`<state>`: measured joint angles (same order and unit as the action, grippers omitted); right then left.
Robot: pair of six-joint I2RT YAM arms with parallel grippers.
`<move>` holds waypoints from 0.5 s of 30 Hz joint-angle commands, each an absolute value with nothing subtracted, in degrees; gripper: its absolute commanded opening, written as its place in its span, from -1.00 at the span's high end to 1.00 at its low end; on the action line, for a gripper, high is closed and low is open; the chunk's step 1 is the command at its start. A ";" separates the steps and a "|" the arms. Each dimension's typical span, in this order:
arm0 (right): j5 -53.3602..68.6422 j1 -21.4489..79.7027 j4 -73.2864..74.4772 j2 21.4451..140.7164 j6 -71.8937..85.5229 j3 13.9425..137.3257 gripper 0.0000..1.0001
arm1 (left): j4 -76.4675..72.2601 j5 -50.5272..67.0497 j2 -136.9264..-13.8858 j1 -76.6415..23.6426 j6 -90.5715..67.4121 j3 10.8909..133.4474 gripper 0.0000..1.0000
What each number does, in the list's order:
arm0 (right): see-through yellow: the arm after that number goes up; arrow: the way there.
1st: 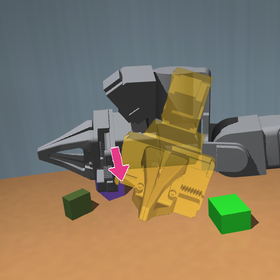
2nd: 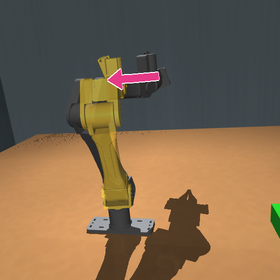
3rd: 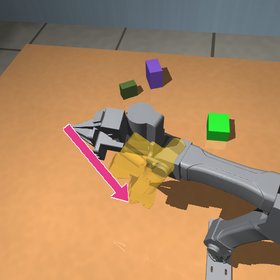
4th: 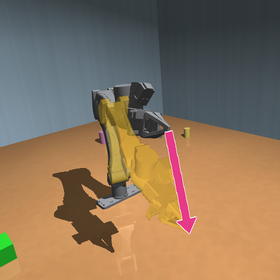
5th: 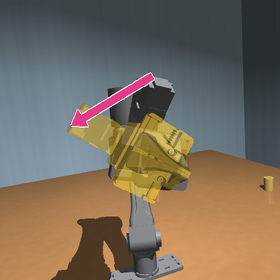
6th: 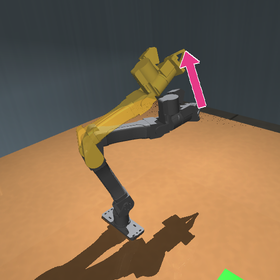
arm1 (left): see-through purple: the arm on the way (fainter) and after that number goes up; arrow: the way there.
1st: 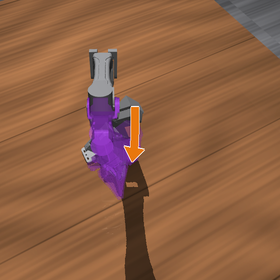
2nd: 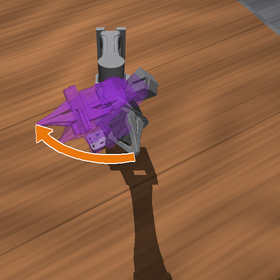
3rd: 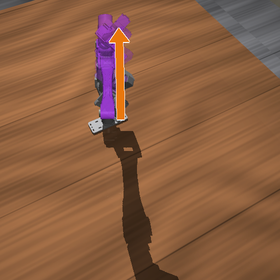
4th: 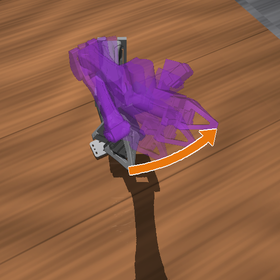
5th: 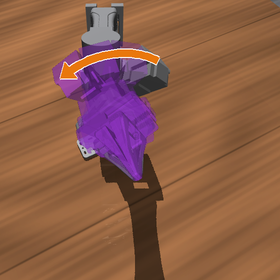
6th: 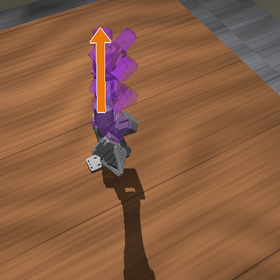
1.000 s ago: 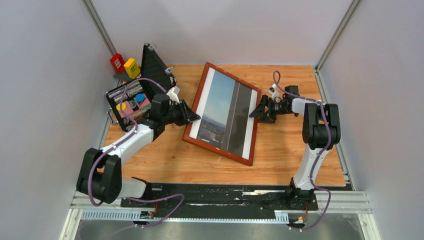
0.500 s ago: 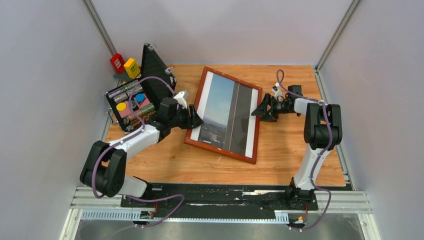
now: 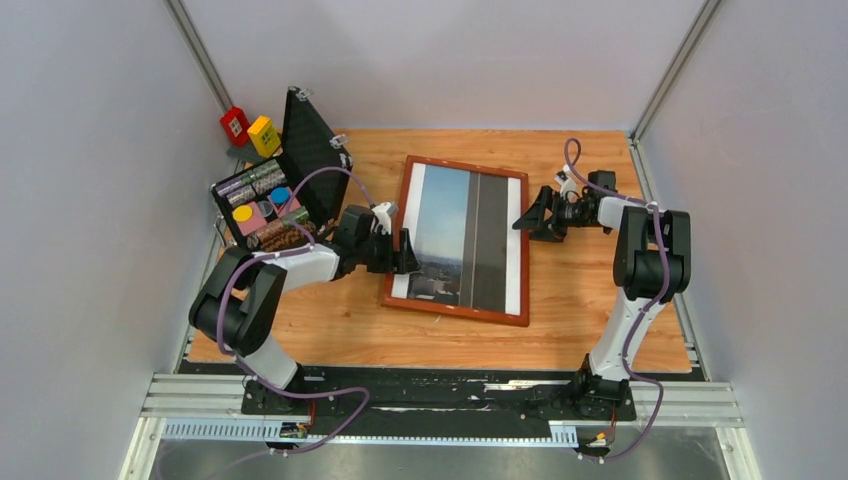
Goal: Put the photo into the frame
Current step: Turn over the photo frame at the center of the board.
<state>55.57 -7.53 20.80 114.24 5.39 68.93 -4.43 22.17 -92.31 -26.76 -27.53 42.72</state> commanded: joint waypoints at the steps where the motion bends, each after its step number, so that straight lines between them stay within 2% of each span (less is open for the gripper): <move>1: 56.16 -7.82 21.88 111.64 2.62 69.52 -0.63 | -10.00 25.69 -93.94 -27.57 -25.48 47.00 -0.75; 7: 54.74 -8.00 22.52 111.30 1.50 70.64 -0.63 | -8.97 25.36 -94.52 -28.03 -25.22 47.68 -0.99; 15: 51.67 -8.07 24.96 110.59 0.31 73.39 -0.63 | -4.65 20.83 -91.48 -29.55 -22.84 48.22 -1.00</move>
